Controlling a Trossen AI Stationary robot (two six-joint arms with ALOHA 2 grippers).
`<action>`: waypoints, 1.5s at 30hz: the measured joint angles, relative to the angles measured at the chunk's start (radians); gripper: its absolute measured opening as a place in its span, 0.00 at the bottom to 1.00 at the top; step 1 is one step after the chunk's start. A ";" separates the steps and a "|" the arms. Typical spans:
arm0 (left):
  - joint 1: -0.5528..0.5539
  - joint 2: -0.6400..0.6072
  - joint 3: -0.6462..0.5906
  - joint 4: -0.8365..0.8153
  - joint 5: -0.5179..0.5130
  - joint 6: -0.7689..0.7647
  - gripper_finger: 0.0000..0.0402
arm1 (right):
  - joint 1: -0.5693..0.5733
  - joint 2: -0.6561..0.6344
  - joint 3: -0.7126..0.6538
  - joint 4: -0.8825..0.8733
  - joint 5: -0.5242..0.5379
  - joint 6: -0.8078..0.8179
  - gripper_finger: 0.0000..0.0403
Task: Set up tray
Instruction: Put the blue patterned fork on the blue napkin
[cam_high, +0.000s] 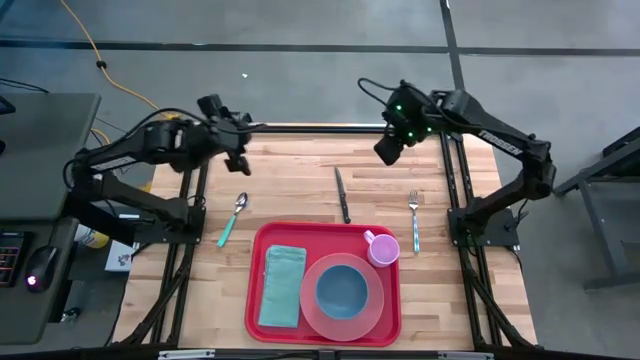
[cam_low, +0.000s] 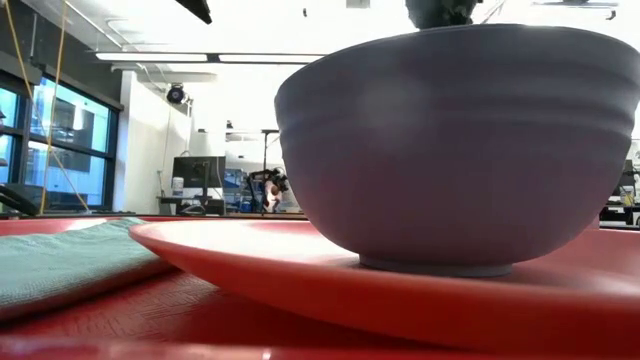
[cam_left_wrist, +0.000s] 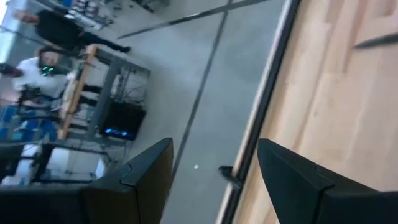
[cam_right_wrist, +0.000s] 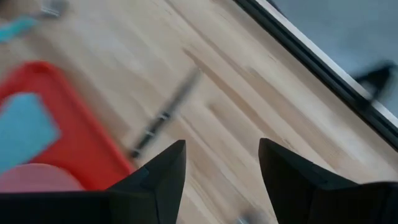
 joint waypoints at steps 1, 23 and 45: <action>0.000 -0.019 0.000 -0.024 -0.009 -0.003 0.66 | -0.001 0.001 0.000 -0.036 0.030 0.014 0.45; 0.000 -0.414 -0.114 -0.201 0.016 -0.138 0.66 | 0.182 -0.485 -0.570 -0.011 -0.008 0.730 0.45; 0.000 -0.413 -0.178 -0.202 0.044 -0.140 0.66 | 0.523 -0.438 -0.943 0.298 -0.103 1.235 0.45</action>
